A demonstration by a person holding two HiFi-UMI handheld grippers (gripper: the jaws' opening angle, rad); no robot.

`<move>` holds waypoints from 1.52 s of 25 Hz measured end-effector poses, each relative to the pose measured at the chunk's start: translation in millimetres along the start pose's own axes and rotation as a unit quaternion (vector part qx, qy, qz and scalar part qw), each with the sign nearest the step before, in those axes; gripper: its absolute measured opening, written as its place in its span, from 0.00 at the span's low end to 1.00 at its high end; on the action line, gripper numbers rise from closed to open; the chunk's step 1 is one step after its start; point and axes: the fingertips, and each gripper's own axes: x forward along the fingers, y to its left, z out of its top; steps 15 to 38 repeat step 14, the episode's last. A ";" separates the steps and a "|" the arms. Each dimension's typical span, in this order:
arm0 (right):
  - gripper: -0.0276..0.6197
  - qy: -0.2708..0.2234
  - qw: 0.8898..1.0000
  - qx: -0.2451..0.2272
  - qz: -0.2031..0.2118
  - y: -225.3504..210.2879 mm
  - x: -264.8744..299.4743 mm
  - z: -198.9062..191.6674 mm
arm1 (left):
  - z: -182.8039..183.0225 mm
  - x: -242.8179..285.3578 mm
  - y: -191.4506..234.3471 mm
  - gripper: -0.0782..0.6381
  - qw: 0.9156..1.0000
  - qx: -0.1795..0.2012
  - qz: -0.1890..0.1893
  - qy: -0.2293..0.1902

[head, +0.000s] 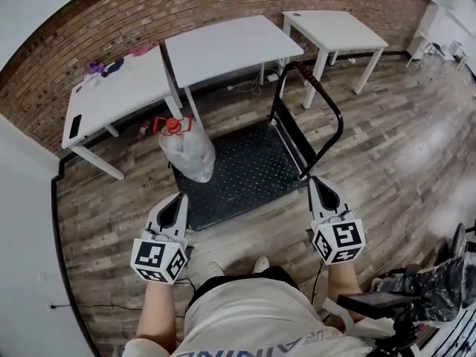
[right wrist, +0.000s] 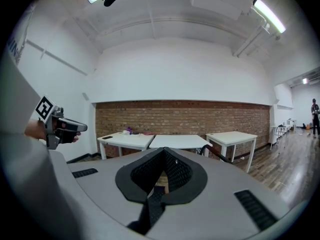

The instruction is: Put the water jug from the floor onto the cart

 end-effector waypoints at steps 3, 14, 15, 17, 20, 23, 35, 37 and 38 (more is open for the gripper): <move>0.05 0.002 1.000 -0.011 0.006 17.6 1.5 6.1 | 3.9 -8.0 8.1 0.11 1.000 -0.001 -0.003 -0.008; 0.05 -0.007 0.999 -0.034 0.014 66.9 13.7 27.5 | 6.9 -31.0 44.6 0.11 1.000 0.010 -0.004 -0.018; 0.05 -0.007 0.999 -0.034 0.014 66.9 13.7 27.5 | 6.9 -31.0 44.6 0.11 1.000 0.010 -0.004 -0.018; 0.05 -0.007 0.999 -0.034 0.014 66.9 13.7 27.5 | 6.9 -31.0 44.6 0.11 1.000 0.010 -0.004 -0.018; 0.05 -0.007 0.999 -0.034 0.014 66.9 13.7 27.5 | 6.9 -31.0 44.6 0.11 1.000 0.010 -0.004 -0.018; 0.05 -0.007 0.999 -0.034 0.014 66.9 13.7 27.5 | 6.9 -31.0 44.6 0.11 1.000 0.010 -0.004 -0.018; 0.05 -0.007 0.999 -0.034 0.014 66.9 13.7 27.5 | 6.9 -31.0 44.6 0.11 1.000 0.010 -0.004 -0.018; 0.05 -0.007 0.999 -0.034 0.014 66.9 13.7 27.5 | 6.9 -31.0 44.6 0.11 1.000 0.010 -0.004 -0.018; 0.05 -0.007 0.999 -0.034 0.014 66.9 13.7 27.5 | 6.9 -31.0 44.6 0.11 1.000 0.010 -0.004 -0.018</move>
